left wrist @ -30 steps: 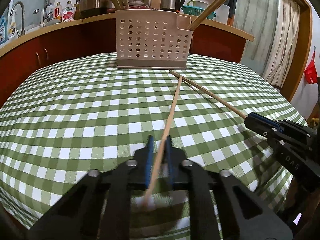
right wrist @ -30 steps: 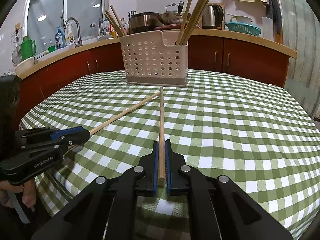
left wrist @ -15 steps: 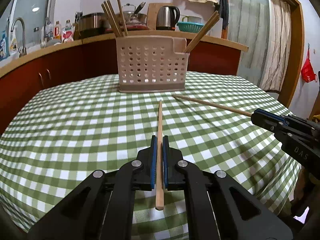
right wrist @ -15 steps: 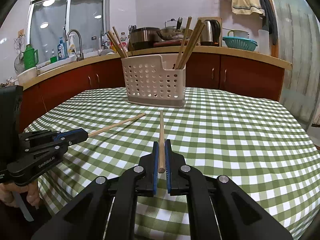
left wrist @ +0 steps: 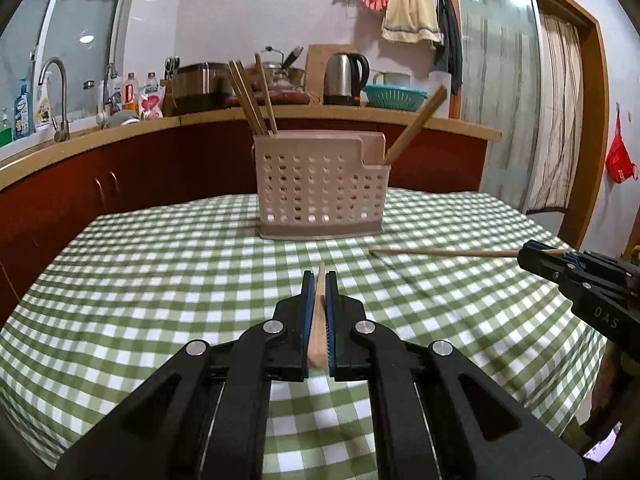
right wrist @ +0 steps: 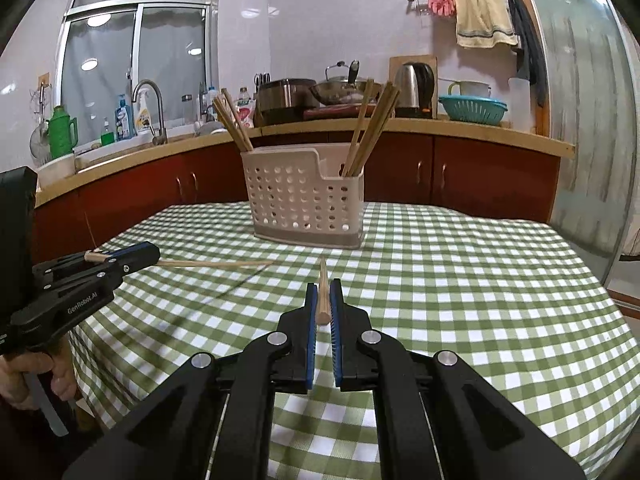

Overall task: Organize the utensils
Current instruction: 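Lift both held chopsticks and carry them above the beige caddy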

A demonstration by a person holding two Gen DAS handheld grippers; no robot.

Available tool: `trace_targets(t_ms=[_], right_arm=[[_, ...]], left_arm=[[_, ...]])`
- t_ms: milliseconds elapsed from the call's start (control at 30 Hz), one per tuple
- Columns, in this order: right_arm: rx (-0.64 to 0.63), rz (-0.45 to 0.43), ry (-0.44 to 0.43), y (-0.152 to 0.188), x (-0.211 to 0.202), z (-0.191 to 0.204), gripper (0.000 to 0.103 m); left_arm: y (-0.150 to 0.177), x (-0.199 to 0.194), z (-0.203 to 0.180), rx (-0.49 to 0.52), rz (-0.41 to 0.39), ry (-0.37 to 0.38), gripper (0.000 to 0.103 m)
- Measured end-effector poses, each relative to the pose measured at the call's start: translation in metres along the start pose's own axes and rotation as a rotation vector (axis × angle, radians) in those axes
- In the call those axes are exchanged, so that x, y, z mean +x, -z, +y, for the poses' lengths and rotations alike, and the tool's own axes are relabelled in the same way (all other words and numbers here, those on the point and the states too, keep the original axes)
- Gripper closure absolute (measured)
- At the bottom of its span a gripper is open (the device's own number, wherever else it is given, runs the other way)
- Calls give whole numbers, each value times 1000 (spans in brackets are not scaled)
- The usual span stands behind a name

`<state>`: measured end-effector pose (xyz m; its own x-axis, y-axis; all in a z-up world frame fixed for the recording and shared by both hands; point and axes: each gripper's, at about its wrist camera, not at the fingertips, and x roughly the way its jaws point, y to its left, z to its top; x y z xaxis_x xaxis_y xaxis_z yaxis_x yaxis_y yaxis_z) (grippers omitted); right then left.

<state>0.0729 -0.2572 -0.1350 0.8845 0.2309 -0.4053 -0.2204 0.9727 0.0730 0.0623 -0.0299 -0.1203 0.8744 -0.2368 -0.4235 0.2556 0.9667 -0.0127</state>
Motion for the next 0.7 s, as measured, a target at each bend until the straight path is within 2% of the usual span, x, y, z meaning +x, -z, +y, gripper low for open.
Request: trace_targets(t_ms=[333, 700], right_arm=[[-3, -73, 5, -29, -17, 2, 96], [-13, -121, 11, -61, -16, 3, 96]], left_arm=[[-37, -21, 10, -15, -78, -17, 97], [-69, -19, 21, -13, -85, -22, 97]])
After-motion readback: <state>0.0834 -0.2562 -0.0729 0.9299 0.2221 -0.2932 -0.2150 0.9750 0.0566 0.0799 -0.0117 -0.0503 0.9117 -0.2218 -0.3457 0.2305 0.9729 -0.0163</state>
